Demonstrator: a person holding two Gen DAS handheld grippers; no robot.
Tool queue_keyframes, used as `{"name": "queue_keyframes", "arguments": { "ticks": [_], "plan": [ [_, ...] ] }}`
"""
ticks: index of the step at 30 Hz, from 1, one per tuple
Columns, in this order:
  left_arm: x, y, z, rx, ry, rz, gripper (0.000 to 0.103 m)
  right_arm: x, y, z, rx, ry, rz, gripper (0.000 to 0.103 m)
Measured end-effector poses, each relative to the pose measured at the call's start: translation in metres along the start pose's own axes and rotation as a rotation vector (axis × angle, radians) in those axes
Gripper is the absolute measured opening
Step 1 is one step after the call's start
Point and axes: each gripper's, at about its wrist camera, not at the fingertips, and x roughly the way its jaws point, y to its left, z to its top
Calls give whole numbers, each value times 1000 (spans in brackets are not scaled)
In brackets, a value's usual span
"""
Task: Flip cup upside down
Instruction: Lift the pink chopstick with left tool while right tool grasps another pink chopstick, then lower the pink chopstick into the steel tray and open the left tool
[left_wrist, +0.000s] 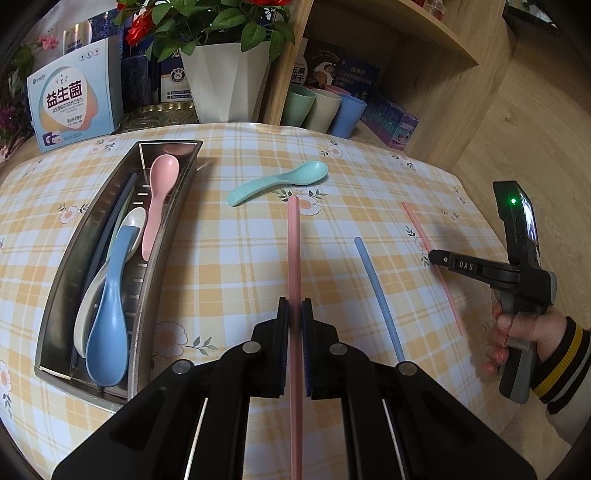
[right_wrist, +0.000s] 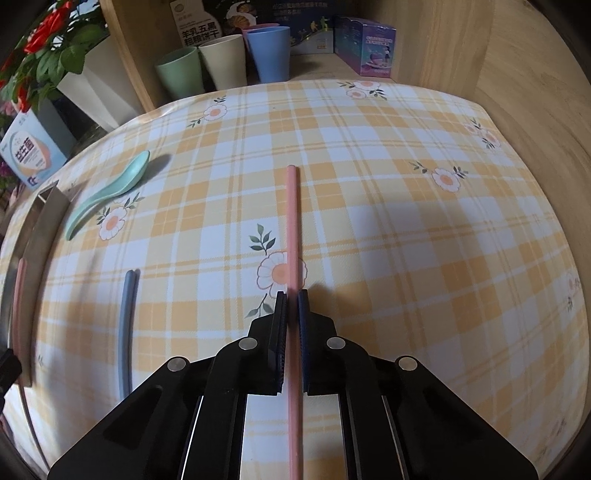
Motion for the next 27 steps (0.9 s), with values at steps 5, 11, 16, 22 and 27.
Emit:
{"name": "queue_keyframes", "arguments": {
  "ticks": [5,11,16,22,27],
  "plan": [
    [-1,2,0,-6,2,5,6,-11,0,-11,78,-21,58,6],
    [-1,2,0,-7,3,5,6,-32,7,-25,146,-67,137,6],
    [-3,2,-1,-4,0,4,6,-47,15,-38,191,-93,200,6],
    [-9,6,1,6,-7,12,7,-56,30,-43,181,-96,242,6],
    [-24,24,15,8,-21,9,7,-65,37,-39,175,-119,263,6]
  ]
}}
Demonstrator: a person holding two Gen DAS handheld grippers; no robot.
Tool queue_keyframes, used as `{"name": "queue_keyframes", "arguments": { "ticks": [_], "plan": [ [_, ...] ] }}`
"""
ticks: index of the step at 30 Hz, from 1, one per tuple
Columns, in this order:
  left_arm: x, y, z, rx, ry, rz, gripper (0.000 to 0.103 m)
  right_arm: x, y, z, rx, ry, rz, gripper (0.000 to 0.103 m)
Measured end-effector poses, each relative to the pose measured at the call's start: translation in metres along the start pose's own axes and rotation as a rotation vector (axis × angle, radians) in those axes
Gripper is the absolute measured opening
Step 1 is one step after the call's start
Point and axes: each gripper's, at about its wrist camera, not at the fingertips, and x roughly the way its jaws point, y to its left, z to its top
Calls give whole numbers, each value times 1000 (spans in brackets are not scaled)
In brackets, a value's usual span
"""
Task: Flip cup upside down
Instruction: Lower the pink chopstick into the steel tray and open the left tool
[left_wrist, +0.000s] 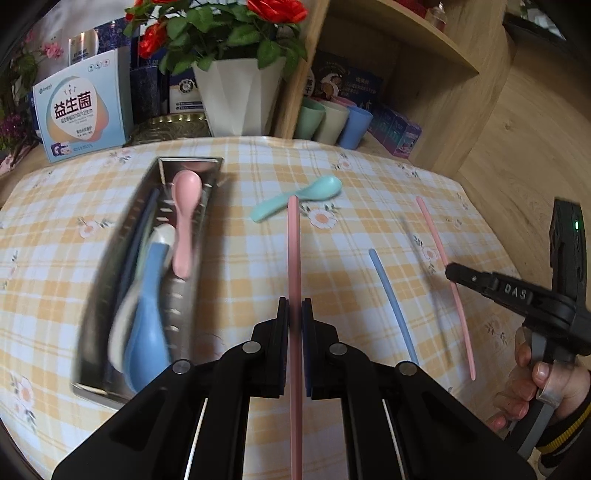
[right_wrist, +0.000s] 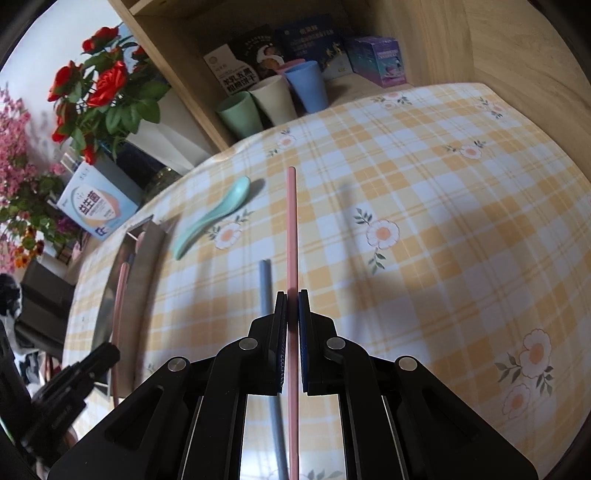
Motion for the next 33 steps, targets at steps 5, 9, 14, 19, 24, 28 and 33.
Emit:
{"name": "queue_keyframes", "arguments": {
  "ticks": [5,9,14,19,24,28,33],
  "plan": [
    [-12,34,25,-36,-5,-9,7,-2,4,1,-2,-6,17,6],
    [-10,59,47,-48,10,3,6,0,3,0,4,-4,23,6],
    [3,81,67,-41,28,41,7,1,0,-1,15,-3,19,6],
    [30,97,74,-37,77,100,7,1,-6,-1,27,-4,17,6],
    [54,105,69,-5,132,175,7,1,-11,-1,40,0,16,6],
    [66,108,62,30,172,216,7,1,-15,-1,53,0,14,6],
    [70,112,58,33,189,230,7,2,-15,-2,59,9,15,6]
  ]
}}
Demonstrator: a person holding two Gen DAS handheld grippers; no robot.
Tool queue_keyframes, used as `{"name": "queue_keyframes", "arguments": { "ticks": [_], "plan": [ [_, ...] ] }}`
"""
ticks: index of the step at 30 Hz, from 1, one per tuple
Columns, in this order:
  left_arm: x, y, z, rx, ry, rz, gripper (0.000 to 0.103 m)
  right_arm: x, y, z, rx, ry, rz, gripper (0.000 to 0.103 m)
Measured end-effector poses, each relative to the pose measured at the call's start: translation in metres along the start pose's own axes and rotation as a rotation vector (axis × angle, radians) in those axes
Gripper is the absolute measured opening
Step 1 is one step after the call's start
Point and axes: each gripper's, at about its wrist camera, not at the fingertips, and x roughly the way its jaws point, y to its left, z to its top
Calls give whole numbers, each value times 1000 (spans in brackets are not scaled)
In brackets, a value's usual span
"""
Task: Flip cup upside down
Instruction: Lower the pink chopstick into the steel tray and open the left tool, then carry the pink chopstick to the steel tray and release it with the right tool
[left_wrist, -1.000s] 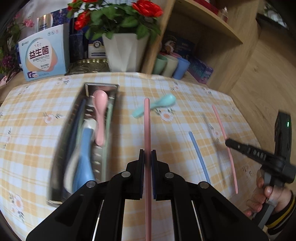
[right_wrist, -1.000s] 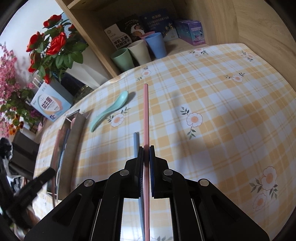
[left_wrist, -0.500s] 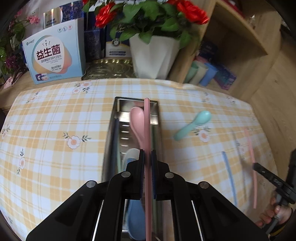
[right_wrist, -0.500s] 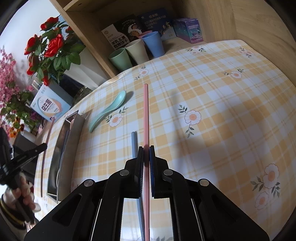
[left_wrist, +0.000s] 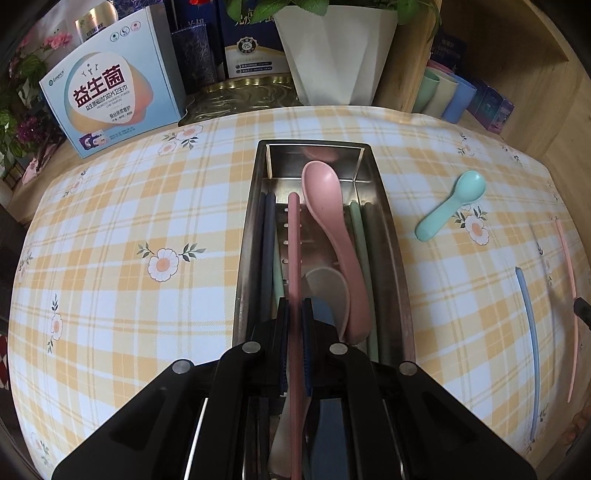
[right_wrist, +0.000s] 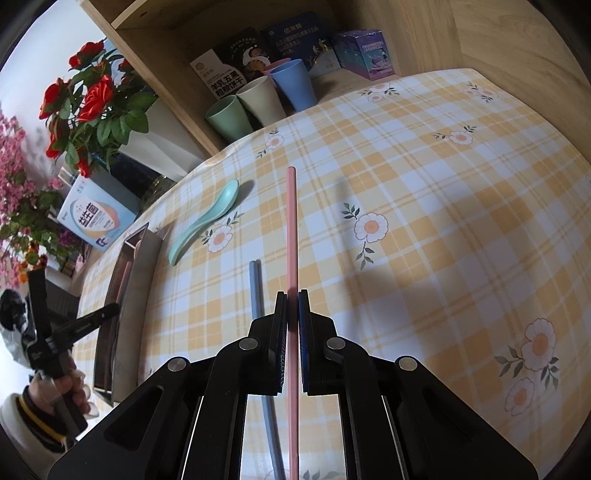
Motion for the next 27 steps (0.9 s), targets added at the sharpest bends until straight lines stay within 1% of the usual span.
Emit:
{"name": "queue_keyframes", "arguments": {
  "ticks": [4,8,12,14,15,16,17,18,20,21,23,25,27],
  "plan": [
    [-3,0,1,1,-9,-23,9,0,1,-1,2,7,1,6],
    [-14,0,3,-2,-32,-37,22,0,1,-1,2,9,1,6],
    [-33,2,3,2,-74,-69,32,-2,6,-3,-7,14,1,6],
    [-43,4,1,9,-92,-85,42,-3,11,-4,-13,18,0,6],
    [-46,4,0,13,-98,-89,45,-3,14,-4,-15,22,0,6],
    [-52,5,-2,21,-111,-95,51,-2,18,-4,-18,28,2,6],
    [-57,7,-4,28,-121,-96,57,-2,22,-4,-19,32,5,6],
    [-60,8,-5,33,-129,-95,60,-2,27,-4,-23,38,8,6],
    [-68,12,-8,45,-150,-94,71,-1,36,-3,-33,47,10,6],
    [-73,15,-10,50,-163,-94,74,0,43,-3,-40,53,13,6],
    [-80,22,-14,56,-185,-88,86,0,53,-2,-46,61,18,6],
    [-84,29,-17,56,-193,-96,93,4,69,-1,-57,75,23,6],
    [-87,38,-19,51,-192,-116,97,7,83,0,-68,89,28,6]
  ]
}}
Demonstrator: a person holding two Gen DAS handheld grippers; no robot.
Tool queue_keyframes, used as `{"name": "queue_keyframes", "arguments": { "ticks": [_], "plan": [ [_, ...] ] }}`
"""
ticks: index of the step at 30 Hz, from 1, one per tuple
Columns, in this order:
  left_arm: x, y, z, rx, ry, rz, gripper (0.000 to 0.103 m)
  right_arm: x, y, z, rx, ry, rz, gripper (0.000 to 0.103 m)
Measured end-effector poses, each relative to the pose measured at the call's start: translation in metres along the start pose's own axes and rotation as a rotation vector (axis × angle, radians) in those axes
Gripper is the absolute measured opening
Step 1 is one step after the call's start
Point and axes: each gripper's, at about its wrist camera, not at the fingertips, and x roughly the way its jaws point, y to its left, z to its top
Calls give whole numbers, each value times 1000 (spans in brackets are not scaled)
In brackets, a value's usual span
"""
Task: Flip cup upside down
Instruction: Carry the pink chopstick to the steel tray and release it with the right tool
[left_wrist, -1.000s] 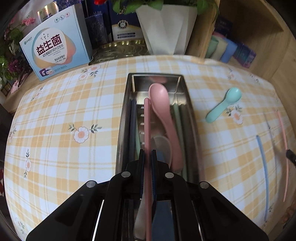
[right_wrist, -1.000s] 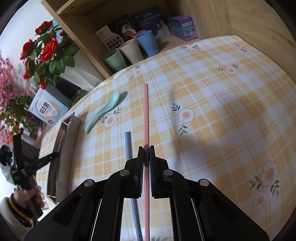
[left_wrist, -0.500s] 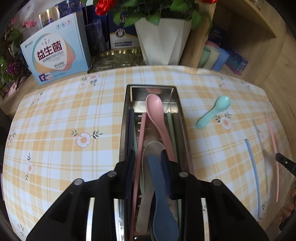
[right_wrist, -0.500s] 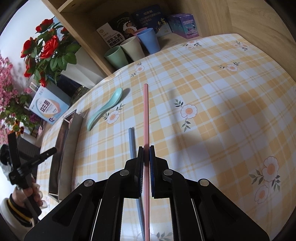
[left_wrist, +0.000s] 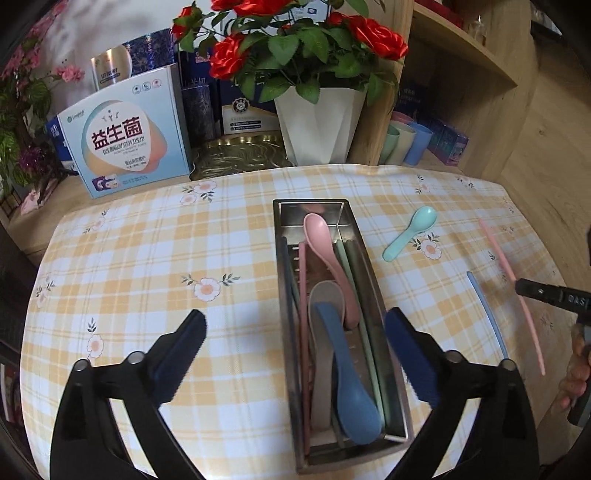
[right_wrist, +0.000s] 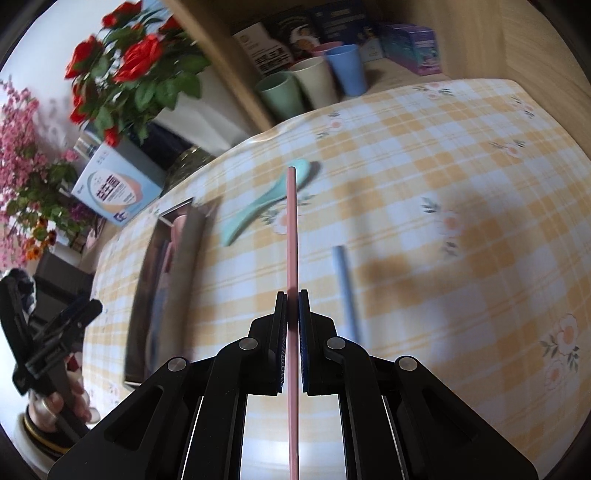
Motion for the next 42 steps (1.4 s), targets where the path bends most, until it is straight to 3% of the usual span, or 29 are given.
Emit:
{"name": "queue_keyframes", "arguments": {
  "ticks": [9,16,29,37,42],
  "plan": [
    [-21,43,-11,-62,-55,-7,97,46,95,8,-63,110,50,6],
    [-35,72,-22,-117,-96,16,97,87,140,10,-39,168,46,6],
    [-40,83,-32,-142,-99,0,97,122,151,2,43,236,1,6],
    [-45,73,-27,-127,-104,-4,97,124,150,-1,68,283,61,8],
    [-51,62,-24,-110,-109,-2,97,106,147,2,20,240,80,9]
  ]
}}
